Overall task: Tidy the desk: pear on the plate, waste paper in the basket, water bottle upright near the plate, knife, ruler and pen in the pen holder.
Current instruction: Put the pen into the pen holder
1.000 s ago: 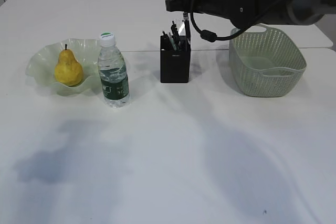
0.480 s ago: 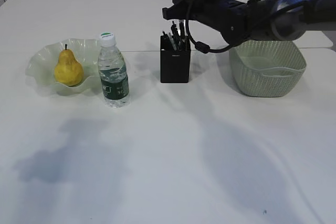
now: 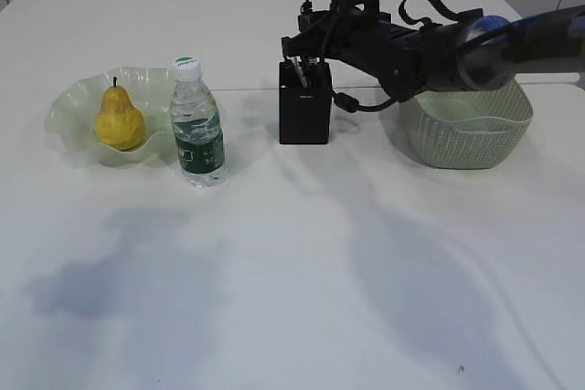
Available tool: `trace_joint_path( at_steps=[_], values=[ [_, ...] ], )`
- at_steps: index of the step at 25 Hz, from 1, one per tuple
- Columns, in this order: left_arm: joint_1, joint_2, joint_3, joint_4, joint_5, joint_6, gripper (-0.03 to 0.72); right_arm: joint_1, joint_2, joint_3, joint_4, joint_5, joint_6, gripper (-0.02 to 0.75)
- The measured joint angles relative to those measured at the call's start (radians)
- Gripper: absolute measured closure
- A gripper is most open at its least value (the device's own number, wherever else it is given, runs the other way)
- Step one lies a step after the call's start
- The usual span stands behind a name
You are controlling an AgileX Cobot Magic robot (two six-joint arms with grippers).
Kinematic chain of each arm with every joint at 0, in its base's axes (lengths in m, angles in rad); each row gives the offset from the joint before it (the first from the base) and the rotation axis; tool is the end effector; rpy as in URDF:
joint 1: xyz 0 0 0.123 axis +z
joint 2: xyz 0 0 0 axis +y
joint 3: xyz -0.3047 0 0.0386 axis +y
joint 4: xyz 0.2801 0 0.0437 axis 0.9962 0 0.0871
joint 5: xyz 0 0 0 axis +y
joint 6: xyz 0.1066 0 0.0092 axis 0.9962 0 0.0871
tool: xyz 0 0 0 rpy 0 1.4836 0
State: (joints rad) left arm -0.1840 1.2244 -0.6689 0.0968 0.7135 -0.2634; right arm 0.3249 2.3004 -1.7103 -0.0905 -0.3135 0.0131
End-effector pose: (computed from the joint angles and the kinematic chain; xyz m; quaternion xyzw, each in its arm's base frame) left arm 0.2318 -0.0362 0.2134 -0.0091 0.9804 -0.0056 0.1967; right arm 0.5619 0.1924 0.1845 -0.1611 0.7541 0.0906 0.6302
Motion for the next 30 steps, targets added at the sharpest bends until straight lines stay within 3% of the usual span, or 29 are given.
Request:
trace_joint_path(
  at_steps=[6, 9, 14, 20, 30],
  values=[
    [0.0, 0.0, 0.0, 0.0, 0.002, 0.0, 0.241, 0.0, 0.0, -0.001, 0.0, 0.084, 0.002, 0.638],
    [0.0, 0.0, 0.0, 0.0, 0.006, 0.0, 0.241, 0.0, 0.002, -0.001, 0.0, 0.096, 0.002, 0.579],
    [0.0, 0.0, 0.0, 0.0, 0.019, 0.0, 0.241, 0.0, 0.002, -0.001, 0.0, 0.094, 0.002, 0.416],
    [0.0, 0.0, 0.0, 0.0, 0.025, 0.0, 0.241, 0.0, -0.012, -0.001, 0.0, 0.111, 0.006, 0.386],
    [0.0, 0.0, 0.0, 0.0, 0.026, 0.0, 0.241, 0.0, -0.161, -0.001, 0.0, 0.511, 0.016, 0.381]
  ],
)
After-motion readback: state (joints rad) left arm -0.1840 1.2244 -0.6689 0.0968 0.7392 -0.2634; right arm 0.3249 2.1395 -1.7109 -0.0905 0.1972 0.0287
